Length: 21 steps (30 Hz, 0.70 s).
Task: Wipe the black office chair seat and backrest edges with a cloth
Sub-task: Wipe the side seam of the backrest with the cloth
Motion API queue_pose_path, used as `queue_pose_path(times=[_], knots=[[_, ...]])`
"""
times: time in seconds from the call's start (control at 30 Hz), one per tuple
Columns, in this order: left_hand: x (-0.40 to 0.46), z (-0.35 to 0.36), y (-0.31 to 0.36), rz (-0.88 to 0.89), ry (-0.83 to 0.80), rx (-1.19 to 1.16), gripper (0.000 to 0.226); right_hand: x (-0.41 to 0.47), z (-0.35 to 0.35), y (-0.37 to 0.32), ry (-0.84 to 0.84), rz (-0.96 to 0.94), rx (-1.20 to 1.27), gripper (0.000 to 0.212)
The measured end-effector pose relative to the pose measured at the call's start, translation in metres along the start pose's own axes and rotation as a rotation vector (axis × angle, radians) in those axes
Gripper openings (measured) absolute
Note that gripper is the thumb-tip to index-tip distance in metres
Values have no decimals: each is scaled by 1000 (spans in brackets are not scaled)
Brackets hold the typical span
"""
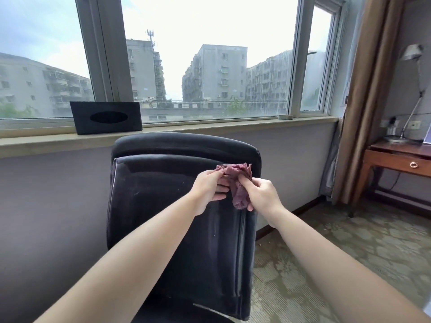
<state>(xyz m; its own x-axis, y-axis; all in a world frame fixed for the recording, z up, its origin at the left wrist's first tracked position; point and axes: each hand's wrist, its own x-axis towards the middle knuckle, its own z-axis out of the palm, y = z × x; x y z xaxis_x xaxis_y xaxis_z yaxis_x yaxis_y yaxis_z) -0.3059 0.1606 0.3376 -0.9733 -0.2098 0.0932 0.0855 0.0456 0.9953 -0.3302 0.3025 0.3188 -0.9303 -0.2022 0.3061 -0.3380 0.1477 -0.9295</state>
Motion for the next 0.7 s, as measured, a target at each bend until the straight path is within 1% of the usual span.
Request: queue_pose_path(times=[0.07,0.13,0.2,0.27,0.33,0.37,0.4,0.47,0.53,0.6,0.7], knots=[[3,1,1,4,16,5,26,2,0,-3,-4,66,12,47],[6,1,4,-3,26,-33,29,6,-1,-1,3,108,75,47],[8,4,7,-38,32,-110,31,9,0,0,25,83,121,36],[9,8,9,-85,11,-159,29,16,1,10,98,-4,56,18],[13,10,6,-102,-30,-119,29,18,2,14,134,-60,-7,6],[15,10,3,-97,-43,-87,31,19,3,15,103,-72,1,3],[18,10,0,-86,-49,-65,32,18,3,15,56,-66,25,4],[23,8,-5,-68,-34,-53,29,17,3,11,-26,-34,99,14],[26,6,-8,-71,4,-65,25,18,2,10,-59,-35,136,19],[28,6,-8,-72,24,-74,24,20,4,13,-48,-44,92,16],[27,7,-7,-57,11,-78,23,24,6,18,2,-28,52,21]])
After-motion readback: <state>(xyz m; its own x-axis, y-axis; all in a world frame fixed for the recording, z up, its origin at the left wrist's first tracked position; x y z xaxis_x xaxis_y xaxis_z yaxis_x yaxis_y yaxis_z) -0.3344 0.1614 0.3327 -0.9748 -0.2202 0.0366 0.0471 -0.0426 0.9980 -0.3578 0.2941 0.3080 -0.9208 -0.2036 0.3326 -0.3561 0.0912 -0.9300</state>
